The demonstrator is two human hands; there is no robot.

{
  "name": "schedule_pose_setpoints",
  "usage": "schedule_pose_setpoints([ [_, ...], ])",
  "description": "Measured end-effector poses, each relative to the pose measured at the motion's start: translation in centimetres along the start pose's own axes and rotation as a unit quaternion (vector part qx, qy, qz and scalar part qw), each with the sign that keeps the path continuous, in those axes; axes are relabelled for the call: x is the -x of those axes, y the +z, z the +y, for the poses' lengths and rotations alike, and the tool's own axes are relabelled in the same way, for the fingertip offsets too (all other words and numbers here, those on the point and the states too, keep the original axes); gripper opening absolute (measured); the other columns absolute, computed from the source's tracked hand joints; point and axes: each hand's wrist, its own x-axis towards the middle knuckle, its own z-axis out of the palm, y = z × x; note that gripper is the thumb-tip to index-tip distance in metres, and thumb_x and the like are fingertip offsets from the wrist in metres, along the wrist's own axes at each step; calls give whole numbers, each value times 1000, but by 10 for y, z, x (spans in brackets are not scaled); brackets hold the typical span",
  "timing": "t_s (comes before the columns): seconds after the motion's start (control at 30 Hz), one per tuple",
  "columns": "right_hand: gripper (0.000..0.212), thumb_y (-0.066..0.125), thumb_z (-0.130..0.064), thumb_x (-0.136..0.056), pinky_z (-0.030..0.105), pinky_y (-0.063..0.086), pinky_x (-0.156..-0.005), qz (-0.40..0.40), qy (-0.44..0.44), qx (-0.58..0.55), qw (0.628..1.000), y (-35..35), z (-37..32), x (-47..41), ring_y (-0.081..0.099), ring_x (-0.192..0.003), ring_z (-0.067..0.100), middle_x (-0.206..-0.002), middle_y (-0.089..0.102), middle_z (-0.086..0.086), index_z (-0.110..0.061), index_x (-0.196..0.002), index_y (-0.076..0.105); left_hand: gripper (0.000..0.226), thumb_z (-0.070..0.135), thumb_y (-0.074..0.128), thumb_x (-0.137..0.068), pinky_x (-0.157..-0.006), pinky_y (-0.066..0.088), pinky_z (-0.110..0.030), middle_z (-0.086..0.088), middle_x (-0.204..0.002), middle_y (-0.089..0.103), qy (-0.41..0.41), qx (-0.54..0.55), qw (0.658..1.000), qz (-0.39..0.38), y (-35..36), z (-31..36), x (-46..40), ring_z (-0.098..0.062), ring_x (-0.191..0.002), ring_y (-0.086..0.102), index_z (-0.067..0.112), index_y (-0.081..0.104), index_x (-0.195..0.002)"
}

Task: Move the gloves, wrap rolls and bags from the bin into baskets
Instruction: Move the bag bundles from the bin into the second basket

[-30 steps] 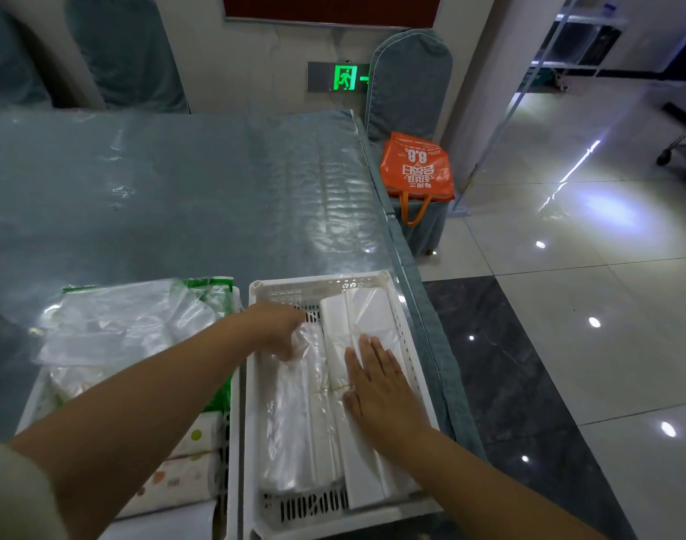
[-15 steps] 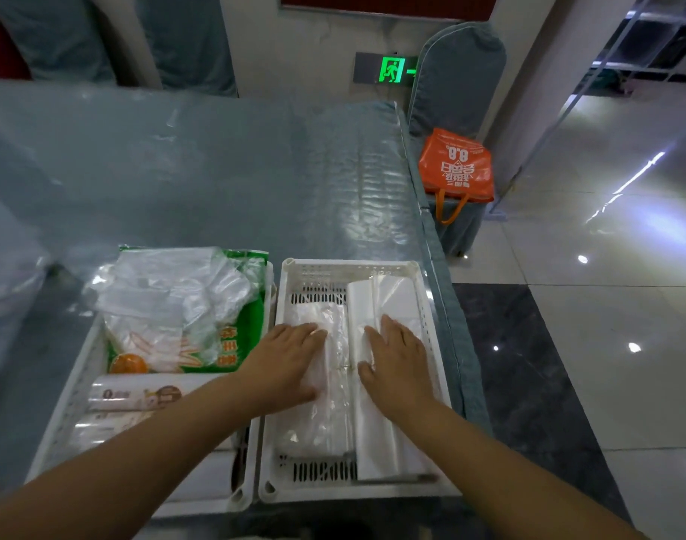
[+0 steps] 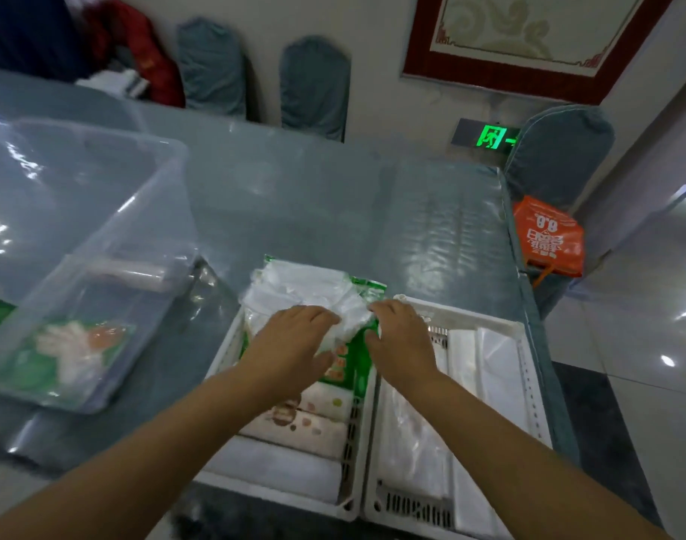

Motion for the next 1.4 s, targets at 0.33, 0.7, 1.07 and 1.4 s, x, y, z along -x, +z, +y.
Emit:
schedule_pose_setpoints([
  [0.33,73,53,-42,-88,48,9,-114,-146,72,139,977,66,-67,-70,4,-143,32,-158,-1,10,-35,-146,9,36,21,50,-85,-86,43,-36,-5,-118,62,-93,3,996,7,-25,-137,40,-26,-105,55,18,55,-121],
  [0.7,78,57,-1,-82,44,24,-110,-127,92,195,968,94,-103,12,15,-141,27,-157,10,9,-36,-143,23,52,19,54,-83,-97,41,-39,-8,-138,44,-8,83,996,-39,7,-170,49,-26,-119,46,16,41,-133],
  [1.07,69,51,-32,-90,44,14,-115,-28,117,168,978,84,-77,-19,11,-143,30,-156,12,15,-22,-147,13,96,37,58,-83,-116,-2,-39,-13,-157,-6,-80,99,989,-81,37,-151,19,-25,-145,0,12,-9,-146],
  [1.4,64,45,-39,-92,40,32,-109,-12,149,108,983,77,-63,-16,31,-134,27,-148,33,11,-14,-145,18,85,18,55,-82,-112,26,-38,-15,-147,34,-106,125,985,-45,40,-123,17,-29,-131,34,7,1,-147],
])
